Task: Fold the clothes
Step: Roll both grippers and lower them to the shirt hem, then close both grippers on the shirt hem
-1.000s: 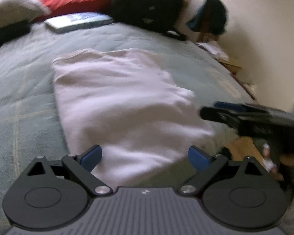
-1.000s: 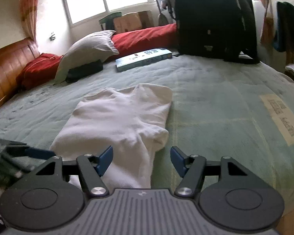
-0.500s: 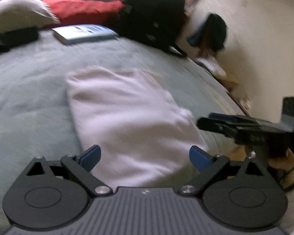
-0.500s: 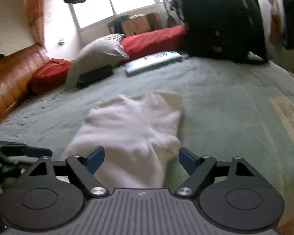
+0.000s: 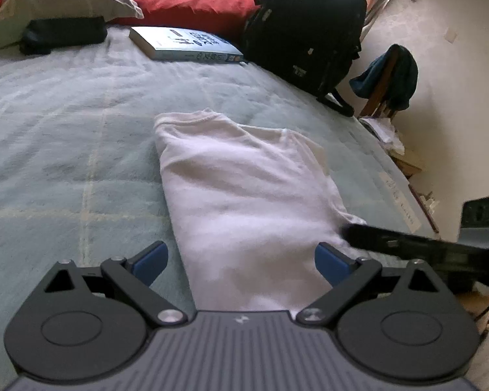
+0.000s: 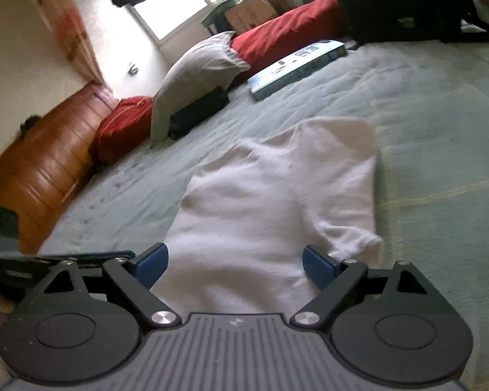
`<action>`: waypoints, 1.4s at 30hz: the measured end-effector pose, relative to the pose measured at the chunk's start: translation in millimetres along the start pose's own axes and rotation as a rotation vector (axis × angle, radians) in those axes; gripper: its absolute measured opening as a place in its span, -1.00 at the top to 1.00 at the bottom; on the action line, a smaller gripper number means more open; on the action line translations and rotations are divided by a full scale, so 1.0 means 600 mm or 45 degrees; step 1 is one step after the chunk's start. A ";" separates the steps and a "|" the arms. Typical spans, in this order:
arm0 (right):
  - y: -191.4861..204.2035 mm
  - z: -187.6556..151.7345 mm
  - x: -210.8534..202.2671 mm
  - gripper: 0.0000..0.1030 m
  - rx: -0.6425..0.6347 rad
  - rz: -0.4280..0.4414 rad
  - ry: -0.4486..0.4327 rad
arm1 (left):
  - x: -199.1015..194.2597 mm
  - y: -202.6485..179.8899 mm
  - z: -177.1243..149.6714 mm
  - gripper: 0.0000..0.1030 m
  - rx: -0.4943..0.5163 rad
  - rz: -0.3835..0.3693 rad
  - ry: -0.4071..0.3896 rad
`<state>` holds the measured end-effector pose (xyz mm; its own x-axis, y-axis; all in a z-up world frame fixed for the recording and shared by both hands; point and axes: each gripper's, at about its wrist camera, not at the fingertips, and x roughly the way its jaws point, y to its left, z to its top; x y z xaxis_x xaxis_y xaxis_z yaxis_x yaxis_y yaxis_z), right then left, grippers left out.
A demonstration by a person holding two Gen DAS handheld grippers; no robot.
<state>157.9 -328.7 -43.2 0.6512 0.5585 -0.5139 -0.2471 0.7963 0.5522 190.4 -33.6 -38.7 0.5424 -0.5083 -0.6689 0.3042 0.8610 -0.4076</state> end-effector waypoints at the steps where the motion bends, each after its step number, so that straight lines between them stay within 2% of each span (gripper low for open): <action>1: -0.005 0.006 -0.009 -0.96 0.010 0.002 -0.006 | 0.004 0.005 0.004 -0.87 -0.014 -0.008 0.001; 6: -0.055 0.038 -0.032 -1.00 0.134 -0.017 -0.030 | 0.026 0.041 0.018 -0.87 -0.134 -0.051 0.036; 10: -0.117 0.052 -0.013 -1.00 0.355 0.071 0.043 | 0.046 0.065 0.019 -0.87 -0.232 -0.145 0.110; 13: -0.139 0.050 0.014 -1.00 0.427 0.086 0.129 | 0.056 0.073 0.020 -0.87 -0.259 -0.177 0.132; 19: -0.138 0.053 0.042 -1.00 0.420 0.112 0.156 | 0.080 0.081 0.032 -0.87 -0.297 -0.244 0.160; 27: -0.134 0.062 0.056 -1.00 0.385 0.110 0.166 | 0.111 0.080 0.052 -0.87 -0.290 -0.267 0.164; 37: -0.152 0.098 0.097 -1.00 0.420 0.199 0.143 | 0.152 0.088 0.088 -0.87 -0.335 -0.319 0.156; 42: -0.151 0.106 0.110 -1.00 0.415 0.222 0.149 | 0.148 0.083 0.083 -0.90 -0.356 -0.338 0.187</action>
<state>268.8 -378.7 -85.4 0.5284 0.7168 -0.4550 -0.0937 0.5819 0.8078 292.8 -34.8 -87.5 0.3500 -0.7267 -0.5911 0.1832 0.6719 -0.7177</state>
